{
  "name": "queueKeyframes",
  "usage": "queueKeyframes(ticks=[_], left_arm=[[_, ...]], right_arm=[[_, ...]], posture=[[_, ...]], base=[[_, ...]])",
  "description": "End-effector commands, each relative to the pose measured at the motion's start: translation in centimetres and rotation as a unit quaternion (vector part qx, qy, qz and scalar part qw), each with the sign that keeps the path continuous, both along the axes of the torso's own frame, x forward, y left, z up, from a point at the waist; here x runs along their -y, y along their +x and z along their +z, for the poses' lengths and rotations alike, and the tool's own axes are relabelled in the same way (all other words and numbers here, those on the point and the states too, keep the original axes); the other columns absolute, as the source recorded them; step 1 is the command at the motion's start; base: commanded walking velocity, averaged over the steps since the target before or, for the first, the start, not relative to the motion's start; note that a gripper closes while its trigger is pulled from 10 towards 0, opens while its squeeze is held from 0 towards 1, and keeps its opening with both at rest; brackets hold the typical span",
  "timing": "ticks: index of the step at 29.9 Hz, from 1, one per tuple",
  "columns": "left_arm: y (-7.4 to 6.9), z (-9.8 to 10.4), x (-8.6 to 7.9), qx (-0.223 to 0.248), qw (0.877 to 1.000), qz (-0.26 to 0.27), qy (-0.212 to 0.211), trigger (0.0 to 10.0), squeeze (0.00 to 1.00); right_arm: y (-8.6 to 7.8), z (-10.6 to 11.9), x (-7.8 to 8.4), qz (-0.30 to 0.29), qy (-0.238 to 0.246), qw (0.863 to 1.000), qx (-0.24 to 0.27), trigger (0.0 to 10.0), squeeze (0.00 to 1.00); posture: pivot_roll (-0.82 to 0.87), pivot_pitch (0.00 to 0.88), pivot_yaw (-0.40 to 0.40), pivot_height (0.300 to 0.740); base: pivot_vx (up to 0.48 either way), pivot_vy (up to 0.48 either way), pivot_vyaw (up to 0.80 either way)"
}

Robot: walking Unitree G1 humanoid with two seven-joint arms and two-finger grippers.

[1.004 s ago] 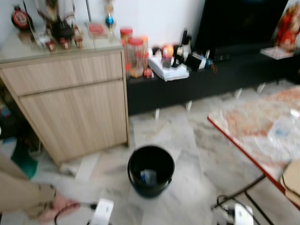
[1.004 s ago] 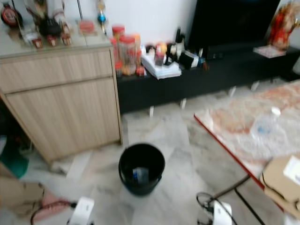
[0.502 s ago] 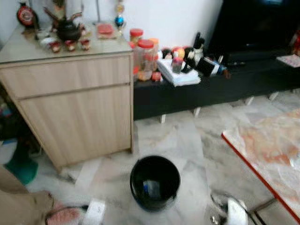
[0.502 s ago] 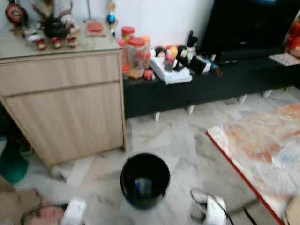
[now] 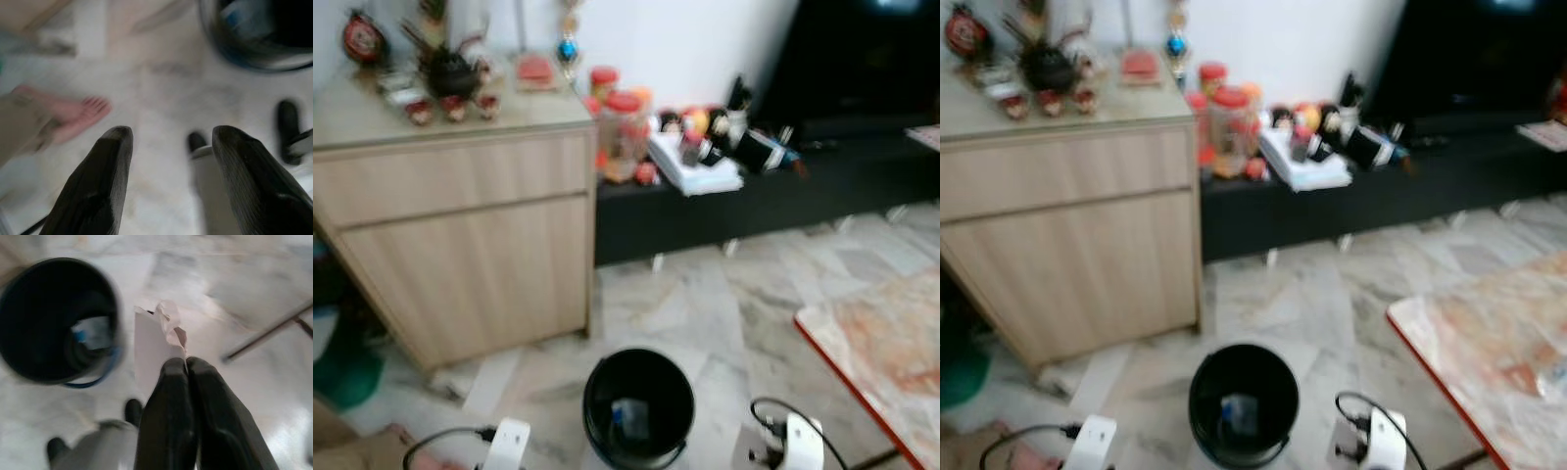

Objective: Picking trash to rubbish bin

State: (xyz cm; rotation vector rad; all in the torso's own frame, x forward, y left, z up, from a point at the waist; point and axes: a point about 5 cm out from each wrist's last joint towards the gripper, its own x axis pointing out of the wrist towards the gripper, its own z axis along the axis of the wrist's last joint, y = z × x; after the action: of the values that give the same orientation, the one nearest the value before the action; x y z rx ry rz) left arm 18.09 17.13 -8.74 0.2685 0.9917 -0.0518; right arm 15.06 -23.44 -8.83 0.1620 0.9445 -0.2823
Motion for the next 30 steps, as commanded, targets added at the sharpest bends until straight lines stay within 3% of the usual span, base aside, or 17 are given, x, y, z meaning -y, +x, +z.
queueKeyframes(ticks=[1,9,11,13,19,20,24,25,28,30], left_arm=[[0.0,0.1,-0.9,-0.003,1.0,0.001,0.013,10.0,0.0],[-0.1,0.0,-0.9,-0.004,1.0,0.0,0.015,10.0,0.0],[0.3,0.2,-0.8,0.005,1.0,-0.005,0.015,10.0,0.0],[1.2,0.7,-0.8,0.025,0.999,-0.016,0.023,10.0,0.0],[3.9,2.2,0.1,0.077,0.995,-0.05,0.025,10.0,0.0],[5.5,3.3,0.6,0.108,0.993,-0.055,0.016,10.0,0.0],[7.6,4.7,2.0,0.147,0.986,-0.072,-0.013,10.0,0.0],[8.6,5.5,3.3,0.166,0.981,-0.094,-0.04,10.0,0.0],[9.7,6.7,5.4,0.191,0.969,-0.131,-0.086,10.0,0.0],[10.3,7.7,7.2,0.209,0.955,-0.164,-0.131,10.0,0.0]], right_arm=[[1.2,0.4,-0.5,0.001,0.007,1.0,0.017,10.0,0.0],[1.2,0.3,-0.6,0.008,0.012,1.0,0.016,10.0,0.0],[1.8,0.6,-0.6,0.024,0.008,0.999,0.023,10.0,0.0],[3.2,1.3,-0.7,0.05,0.01,0.998,0.039,10.0,0.0],[5.3,2.3,-1.1,0.081,0.024,0.995,0.058,10.0,0.0],[6.4,2.8,-1.3,0.115,0.008,0.992,0.052,10.0,0.0],[8.7,4.2,-1.9,0.139,0.007,0.987,0.08,10.0,0.0],[9.9,4.9,-2.7,0.157,0.014,0.983,0.096,10.0,0.0],[11.5,5.9,-4.1,0.192,0.025,0.974,0.115,10.0,0.0],[12.6,6.5,-5.8,0.233,0.029,0.965,0.115,10.0,0.0]], posture=[[0.08,0.0,-0.096,0.74],[0.08,0.0,-0.096,0.74],[0.08,0.0,-0.1,0.74],[0.07,0.0,-0.098,0.74],[0.07,0.0,-0.1,0.74],[0.07,0.0,-0.1,0.74],[0.07,0.0,-0.101,0.74],[0.07,0.0,-0.103,0.74],[0.07,0.0,-0.103,0.74],[0.07,0.0,-0.103,0.74]], base=[[0.371,0.0,0.0],[0.359,0.0,0.0],[0.0,0.0,0.0],[0.0,0.0,0.0],[0.0,0.0,0.0],[0.0,0.0,0.0],[0.0,0.0,0.0],[0.0,0.0,0.0],[0.0,0.0,0.0],[0.0,0.0,0.0]])
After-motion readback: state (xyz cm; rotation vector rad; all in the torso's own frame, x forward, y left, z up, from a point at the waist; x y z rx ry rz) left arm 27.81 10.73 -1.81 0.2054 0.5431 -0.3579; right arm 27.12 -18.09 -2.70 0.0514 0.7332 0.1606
